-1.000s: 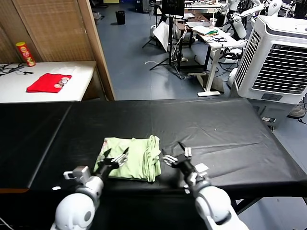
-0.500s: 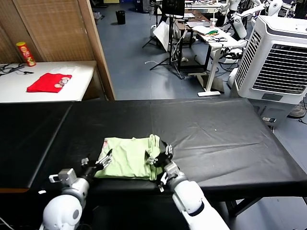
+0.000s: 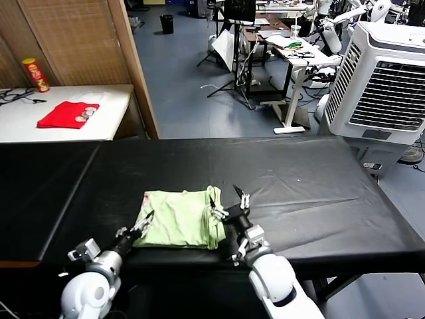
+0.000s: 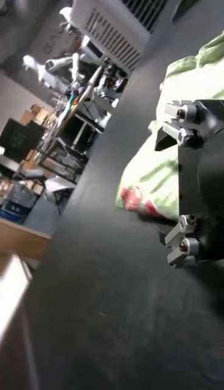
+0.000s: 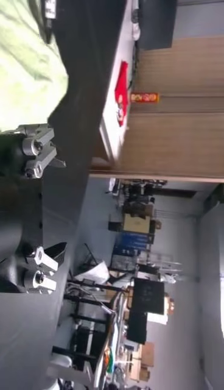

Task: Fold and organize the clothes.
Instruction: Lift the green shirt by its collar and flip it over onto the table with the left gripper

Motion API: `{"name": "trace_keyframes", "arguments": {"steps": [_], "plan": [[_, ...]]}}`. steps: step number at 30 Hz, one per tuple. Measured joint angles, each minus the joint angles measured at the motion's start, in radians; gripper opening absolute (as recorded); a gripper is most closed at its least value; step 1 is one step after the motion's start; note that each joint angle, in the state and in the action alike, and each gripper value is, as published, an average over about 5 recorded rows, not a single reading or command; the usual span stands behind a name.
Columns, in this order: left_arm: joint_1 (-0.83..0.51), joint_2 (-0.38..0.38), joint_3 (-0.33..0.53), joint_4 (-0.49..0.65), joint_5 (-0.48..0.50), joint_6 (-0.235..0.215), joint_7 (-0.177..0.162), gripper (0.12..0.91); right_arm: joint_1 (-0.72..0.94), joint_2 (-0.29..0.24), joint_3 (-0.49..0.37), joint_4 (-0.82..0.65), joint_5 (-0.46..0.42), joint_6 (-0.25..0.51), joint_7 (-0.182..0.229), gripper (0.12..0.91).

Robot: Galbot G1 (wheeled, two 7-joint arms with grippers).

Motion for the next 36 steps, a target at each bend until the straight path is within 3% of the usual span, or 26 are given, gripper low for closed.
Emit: {"name": "trace_keyframes", "arguments": {"steps": [6, 10, 18, 30, 36], "plan": [[0.002, -0.007, -0.012, -0.004, -0.079, 0.005, -0.012, 0.326, -0.026, 0.012, 0.018, 0.020, -0.005, 0.005, 0.000, 0.798], [-0.004, -0.001, -0.014, -0.024, -0.022, -0.018, -0.025, 0.171, -0.049, 0.032, 0.039, 0.042, -0.024, -0.009, 0.008, 0.798], [-0.007, 0.074, -0.045, -0.058, 0.270, -0.032, -0.028, 0.151, -0.109, 0.045, 0.082, 0.083, -0.084, -0.023, 0.012, 0.798], [0.051, 0.383, -0.181, -0.050, 0.627, -0.067, -0.003, 0.151, -0.178, 0.064, 0.107, 0.110, -0.135, -0.019, 0.013, 0.798], [0.054, 0.437, -0.182, -0.116, 0.787, -0.090, -0.011, 0.151, -0.190, 0.073, 0.108, 0.110, -0.147, -0.017, 0.013, 0.798]]}}
